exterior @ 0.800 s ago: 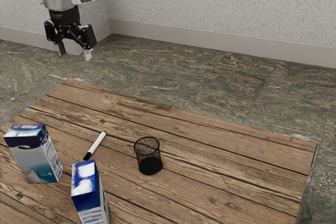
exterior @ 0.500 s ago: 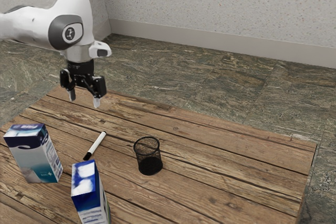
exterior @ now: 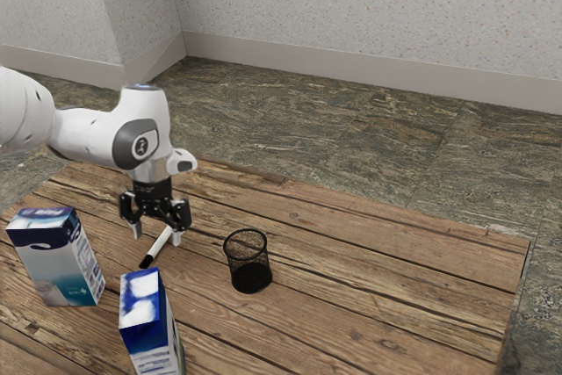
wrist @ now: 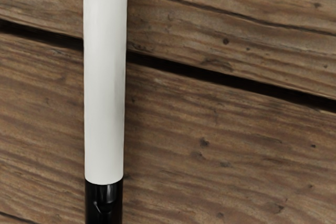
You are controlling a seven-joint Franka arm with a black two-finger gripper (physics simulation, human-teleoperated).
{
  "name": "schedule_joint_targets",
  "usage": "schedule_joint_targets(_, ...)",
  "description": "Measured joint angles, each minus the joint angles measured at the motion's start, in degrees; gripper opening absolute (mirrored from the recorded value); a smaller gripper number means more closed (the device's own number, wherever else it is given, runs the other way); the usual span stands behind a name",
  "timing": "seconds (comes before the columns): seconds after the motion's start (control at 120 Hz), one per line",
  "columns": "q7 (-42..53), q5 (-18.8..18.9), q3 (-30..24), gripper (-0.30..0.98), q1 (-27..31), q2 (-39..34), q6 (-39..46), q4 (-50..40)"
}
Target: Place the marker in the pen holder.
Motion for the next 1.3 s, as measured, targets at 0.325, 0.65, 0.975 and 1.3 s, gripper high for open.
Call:
schedule_joint_targets(0.325, 2.6, -0.4, 2.3, 0.68, 0.3, 8.6, 3.9, 6.4)
schedule_joint_targets(0.65, 4.9, -0.4, 2.4, 0.68, 0.2, 10.2, 4.8, 7.0)
schedule_joint_targets(0.975, 6.1, -0.1, 2.3, 0.4, 0.1, 9.9, 5.0, 7.1)
schedule_joint_targets(1.3, 6.5, 0.5, 2.3, -0.02, 0.1, 9.7, 5.1, 7.1)
